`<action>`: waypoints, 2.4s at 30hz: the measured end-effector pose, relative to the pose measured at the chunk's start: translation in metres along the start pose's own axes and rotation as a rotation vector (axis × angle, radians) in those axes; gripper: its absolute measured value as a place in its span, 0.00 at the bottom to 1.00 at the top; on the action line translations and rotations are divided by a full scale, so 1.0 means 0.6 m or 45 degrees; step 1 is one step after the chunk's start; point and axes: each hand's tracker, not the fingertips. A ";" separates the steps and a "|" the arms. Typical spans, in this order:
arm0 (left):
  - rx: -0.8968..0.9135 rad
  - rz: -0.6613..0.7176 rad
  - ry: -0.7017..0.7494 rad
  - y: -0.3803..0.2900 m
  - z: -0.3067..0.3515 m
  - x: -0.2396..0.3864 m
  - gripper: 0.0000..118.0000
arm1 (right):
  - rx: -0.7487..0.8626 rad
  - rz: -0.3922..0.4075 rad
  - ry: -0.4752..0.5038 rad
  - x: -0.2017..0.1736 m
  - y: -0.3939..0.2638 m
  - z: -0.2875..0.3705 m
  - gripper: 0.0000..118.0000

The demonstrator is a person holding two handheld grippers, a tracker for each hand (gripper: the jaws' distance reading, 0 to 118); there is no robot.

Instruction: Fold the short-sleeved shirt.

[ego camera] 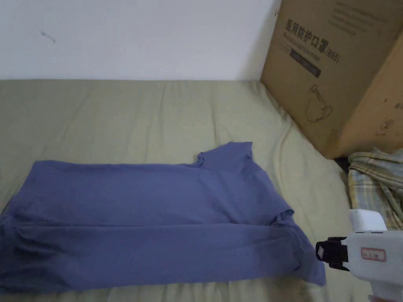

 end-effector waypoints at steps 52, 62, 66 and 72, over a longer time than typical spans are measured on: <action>-0.051 0.205 -0.137 -0.245 0.155 -0.035 0.17 | -0.311 0.111 -0.086 0.024 -0.096 0.053 0.29; 0.346 0.177 -0.083 -0.195 0.239 -0.007 0.98 | -0.040 0.339 -0.142 -0.073 -0.059 0.141 0.81; 0.332 0.051 0.012 -0.165 0.244 0.032 0.95 | 0.004 0.365 -0.092 -0.127 -0.037 0.147 0.81; 0.287 -0.081 0.021 -0.143 0.200 0.066 0.00 | 0.090 0.360 -0.023 -0.186 -0.016 0.116 0.00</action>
